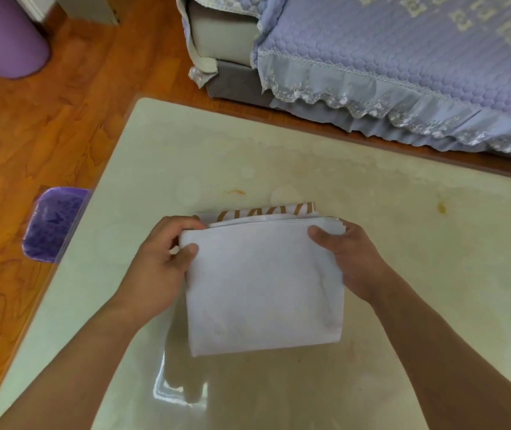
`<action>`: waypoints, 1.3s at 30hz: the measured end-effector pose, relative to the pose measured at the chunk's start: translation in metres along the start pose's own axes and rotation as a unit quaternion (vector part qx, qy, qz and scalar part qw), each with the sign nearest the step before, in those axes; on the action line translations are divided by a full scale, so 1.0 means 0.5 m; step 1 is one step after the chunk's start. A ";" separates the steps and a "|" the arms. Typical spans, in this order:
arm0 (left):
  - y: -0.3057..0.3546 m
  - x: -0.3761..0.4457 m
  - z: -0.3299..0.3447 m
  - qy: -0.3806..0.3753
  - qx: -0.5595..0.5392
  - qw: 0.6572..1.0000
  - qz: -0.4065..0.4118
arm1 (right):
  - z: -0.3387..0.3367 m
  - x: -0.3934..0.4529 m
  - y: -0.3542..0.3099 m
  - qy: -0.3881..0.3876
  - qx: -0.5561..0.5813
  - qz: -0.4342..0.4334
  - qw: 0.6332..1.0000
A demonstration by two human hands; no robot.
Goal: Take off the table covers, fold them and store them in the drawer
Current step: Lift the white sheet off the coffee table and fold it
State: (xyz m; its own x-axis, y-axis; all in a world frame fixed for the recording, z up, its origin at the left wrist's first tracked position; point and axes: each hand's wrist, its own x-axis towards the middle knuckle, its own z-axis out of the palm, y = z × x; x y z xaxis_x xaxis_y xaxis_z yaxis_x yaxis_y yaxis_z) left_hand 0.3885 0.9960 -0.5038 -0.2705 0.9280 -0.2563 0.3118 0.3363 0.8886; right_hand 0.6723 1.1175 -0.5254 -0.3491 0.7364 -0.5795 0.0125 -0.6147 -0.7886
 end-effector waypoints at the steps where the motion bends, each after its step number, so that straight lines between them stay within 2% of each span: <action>1: 0.007 0.009 -0.004 -0.016 0.072 0.997 0.007 | -0.001 -0.004 -0.006 -0.007 -0.008 -0.001 1.000; 4: 0.025 0.022 -0.003 -0.062 0.194 0.979 0.032 | -0.009 -0.016 -0.021 -0.022 -0.027 -0.005 0.999; 8: 0.031 -0.009 -0.003 -0.101 0.148 0.984 0.020 | -0.011 -0.037 -0.030 -0.060 -0.027 0.006 0.998; 12: 0.042 -0.036 -0.007 -0.101 0.106 0.989 -0.020 | -0.008 -0.061 -0.035 -0.106 -0.035 0.026 0.993; 14: 0.050 -0.049 -0.006 -0.067 0.176 0.982 -0.028 | -0.009 -0.077 -0.035 -0.086 -0.028 0.009 0.996; 16: 0.063 -0.064 -0.009 -0.010 0.316 0.948 -0.023 | -0.009 -0.096 -0.031 -0.058 -0.026 -0.012 0.998; 17: 0.069 -0.073 -0.013 0.007 0.328 0.944 -0.010 | -0.012 -0.105 -0.027 -0.042 -0.021 -0.020 0.999; 18: 0.076 -0.082 -0.020 0.000 0.297 0.955 0.007 | -0.014 -0.111 -0.023 -0.024 -0.011 -0.024 0.999; 20: 0.092 -0.109 -0.039 -0.072 0.198 0.976 0.057 | -0.021 -0.112 -0.017 0.014 -0.010 -0.027 0.999; 23: 0.108 -0.141 -0.069 -0.201 0.192 0.953 0.123 | -0.017 -0.101 -0.022 0.031 -0.065 -0.038 0.997; 25: 0.116 -0.149 -0.081 -0.223 0.194 0.948 0.118 | -0.005 -0.095 -0.028 0.020 -0.074 -0.051 0.996; 28: 0.111 -0.150 -0.075 -0.172 0.153 0.972 0.050 | 0.003 -0.098 -0.025 0.036 -0.066 -0.065 0.995; 32: 0.076 -0.108 -0.034 -0.084 -0.004 0.993 -0.080 | 0.001 -0.104 -0.003 0.057 -0.037 -0.055 0.996; 36: 0.024 -0.046 0.028 0.027 -0.061 0.991 -0.116 | 0.012 -0.099 -0.003 0.020 -0.035 -0.017 0.999; 39: 0.013 -0.024 0.061 0.071 -0.113 0.984 -0.116 | 0.012 -0.082 -0.003 0.007 -0.069 -0.005 0.998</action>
State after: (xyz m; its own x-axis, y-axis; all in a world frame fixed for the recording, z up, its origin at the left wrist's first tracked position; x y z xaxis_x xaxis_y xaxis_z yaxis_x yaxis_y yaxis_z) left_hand 0.4216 0.9919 -0.5065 -0.4397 0.7936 -0.4204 0.0208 0.4770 0.8786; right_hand 0.6809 1.0868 -0.4991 -0.3364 0.7465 -0.5741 0.1392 -0.5635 -0.8143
